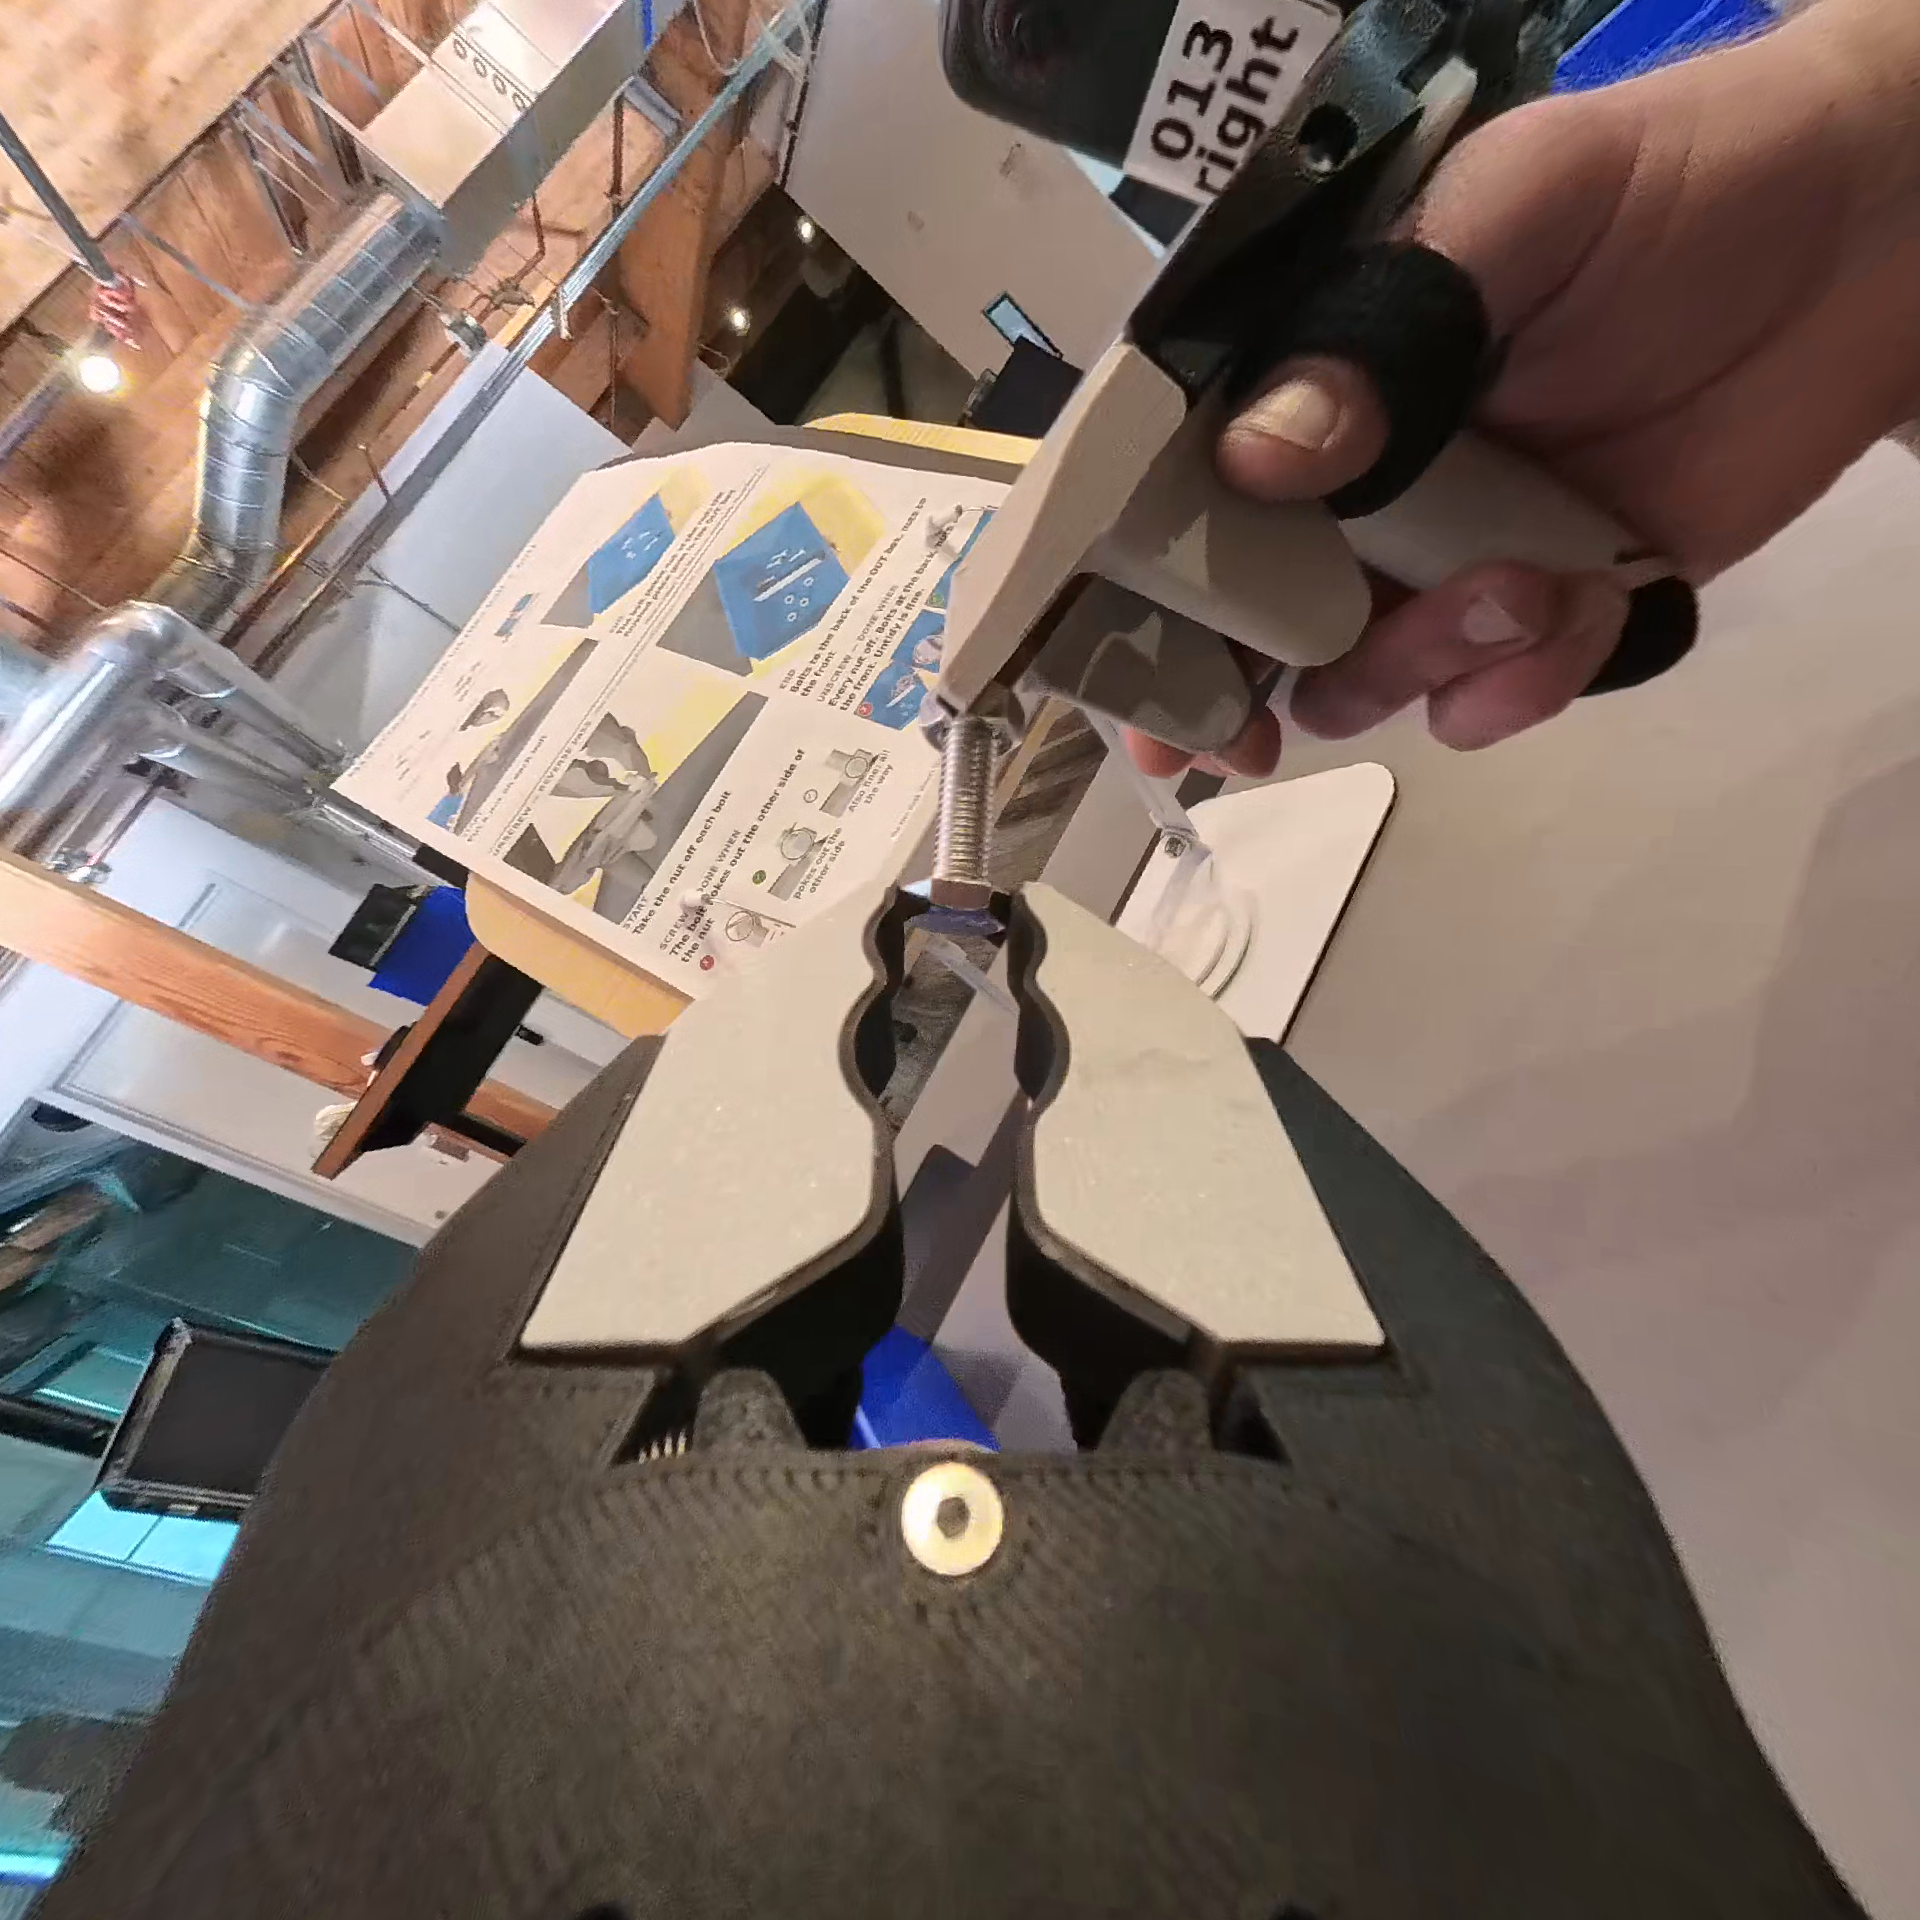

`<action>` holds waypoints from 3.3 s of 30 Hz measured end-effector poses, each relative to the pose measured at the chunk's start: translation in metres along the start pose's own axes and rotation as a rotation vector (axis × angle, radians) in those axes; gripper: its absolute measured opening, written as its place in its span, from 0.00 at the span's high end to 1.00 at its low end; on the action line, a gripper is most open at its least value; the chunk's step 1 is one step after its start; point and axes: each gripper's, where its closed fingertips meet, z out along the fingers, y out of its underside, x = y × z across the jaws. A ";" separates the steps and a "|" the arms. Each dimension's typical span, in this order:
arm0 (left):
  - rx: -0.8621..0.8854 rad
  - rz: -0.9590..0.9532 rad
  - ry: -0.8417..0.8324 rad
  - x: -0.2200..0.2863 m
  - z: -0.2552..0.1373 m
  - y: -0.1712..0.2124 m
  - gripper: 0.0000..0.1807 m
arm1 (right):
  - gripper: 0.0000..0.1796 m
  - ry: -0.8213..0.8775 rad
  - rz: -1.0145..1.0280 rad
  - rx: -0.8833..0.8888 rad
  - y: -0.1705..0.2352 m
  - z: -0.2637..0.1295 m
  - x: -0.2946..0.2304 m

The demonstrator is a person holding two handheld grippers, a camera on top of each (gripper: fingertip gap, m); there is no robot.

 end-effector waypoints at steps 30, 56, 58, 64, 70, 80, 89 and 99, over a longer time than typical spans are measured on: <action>0.095 -0.158 0.077 0.004 -0.001 -0.009 0.90 | 0.77 -0.084 -0.143 0.011 -0.004 -0.004 -0.017; 0.148 -0.296 0.081 -0.008 -0.006 -0.011 0.90 | 0.85 -0.171 -0.212 -0.073 0.008 -0.003 -0.033; 0.166 -0.329 0.087 -0.012 -0.009 -0.011 0.90 | 0.83 -0.153 -0.219 -0.081 0.009 -0.003 -0.030; 0.172 -0.293 0.142 0.002 -0.005 -0.017 0.90 | 0.75 -0.100 -0.232 0.006 -0.007 -0.006 -0.026; 0.152 -0.321 0.108 -0.004 -0.004 -0.012 0.90 | 0.82 -0.150 -0.252 -0.038 0.000 -0.004 -0.035; 0.163 -0.313 0.142 0.002 -0.004 -0.018 0.90 | 0.76 -0.080 -0.260 0.011 -0.009 -0.006 -0.025; 0.153 -0.338 0.120 -0.006 -0.006 -0.015 0.90 | 0.85 -0.137 -0.289 -0.104 0.010 -0.004 -0.032; 0.144 -0.317 0.140 0.001 -0.003 -0.015 0.90 | 0.75 -0.094 -0.324 -0.057 -0.001 -0.004 -0.032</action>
